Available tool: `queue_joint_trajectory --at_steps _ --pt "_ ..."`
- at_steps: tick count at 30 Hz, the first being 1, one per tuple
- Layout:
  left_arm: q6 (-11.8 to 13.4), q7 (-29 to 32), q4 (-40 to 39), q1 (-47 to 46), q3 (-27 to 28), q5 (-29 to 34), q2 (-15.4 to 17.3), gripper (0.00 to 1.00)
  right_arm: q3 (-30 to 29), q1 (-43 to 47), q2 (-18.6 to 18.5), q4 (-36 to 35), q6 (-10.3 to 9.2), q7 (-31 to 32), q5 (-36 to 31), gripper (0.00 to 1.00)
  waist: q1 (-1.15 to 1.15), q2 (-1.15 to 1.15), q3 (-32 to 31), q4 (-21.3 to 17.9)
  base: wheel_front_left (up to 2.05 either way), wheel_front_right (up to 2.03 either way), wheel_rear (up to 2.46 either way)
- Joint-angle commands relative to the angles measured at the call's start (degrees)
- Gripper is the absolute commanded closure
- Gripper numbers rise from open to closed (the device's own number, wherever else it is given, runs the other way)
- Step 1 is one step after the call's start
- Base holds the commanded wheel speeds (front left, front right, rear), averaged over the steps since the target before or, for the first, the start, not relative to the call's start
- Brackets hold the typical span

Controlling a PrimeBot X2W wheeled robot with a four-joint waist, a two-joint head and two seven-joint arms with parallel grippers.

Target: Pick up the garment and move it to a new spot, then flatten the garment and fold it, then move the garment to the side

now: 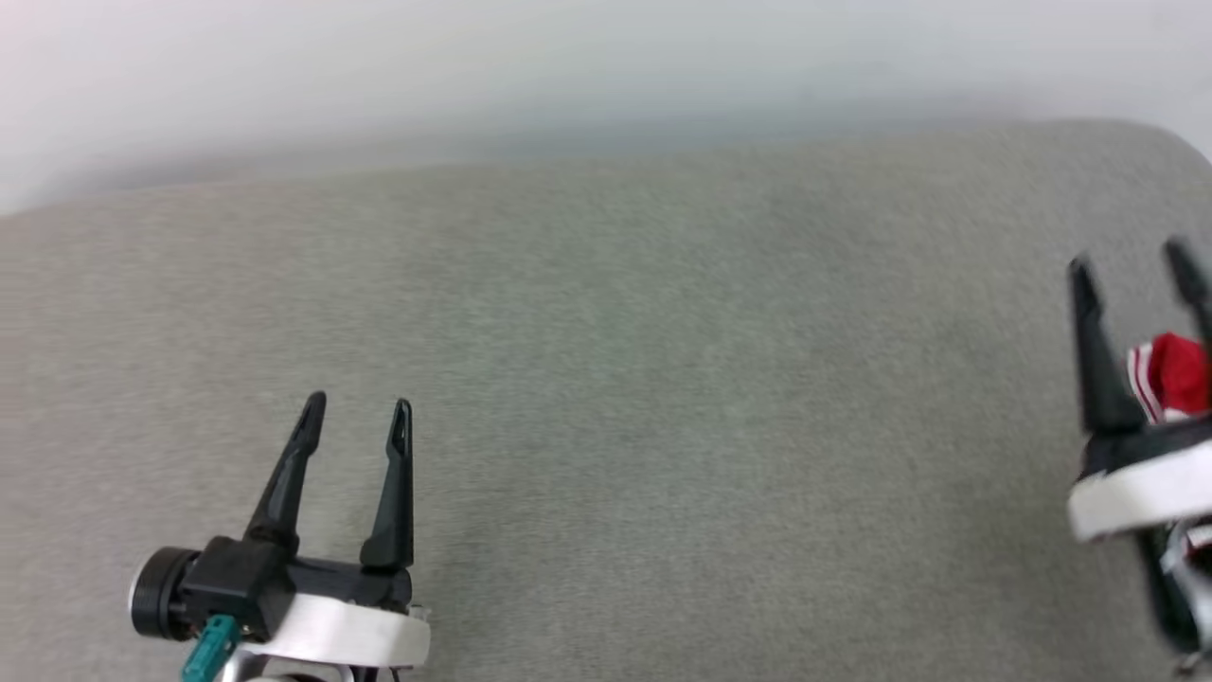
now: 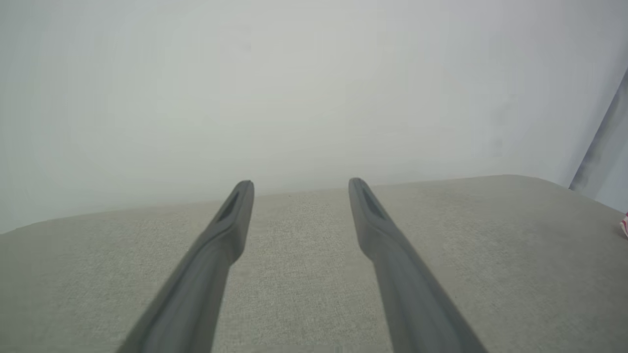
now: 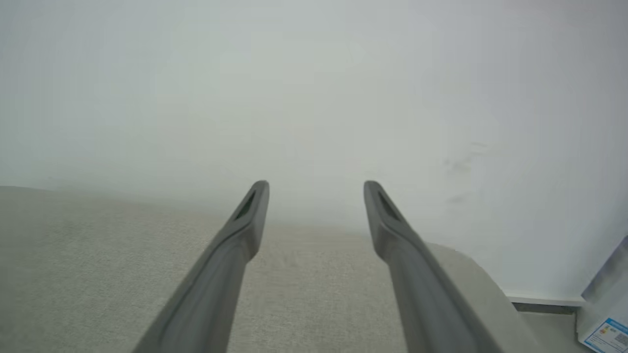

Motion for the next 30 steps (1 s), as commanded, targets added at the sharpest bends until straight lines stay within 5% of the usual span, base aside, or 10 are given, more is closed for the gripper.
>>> queue_joint_trajectory --at_steps 1,10,30 --pt "0.20 -0.12 0.79 1.17 0.05 0.52 -0.37 0.00 0.27 3.36 2.33 -0.93 -0.04 -1.10 -0.10 0.00 0.00 0.00 -3.28 3.37 0.00 0.00 0.00" --pt "0.07 -0.12 5.35 4.14 -0.58 0.89 -1.30 0.00 0.12 15.40 11.18 -0.64 -0.04 -6.26 1.52 0.00 0.00 0.00 -7.34 6.69 0.00 0.00 0.00" --pt "0.78 -0.12 5.70 5.89 -0.16 1.82 -2.14 0.00 1.89 17.00 13.39 5.06 -0.04 -11.55 1.95 0.00 0.00 0.00 -8.29 6.96 0.00 0.00 0.00"
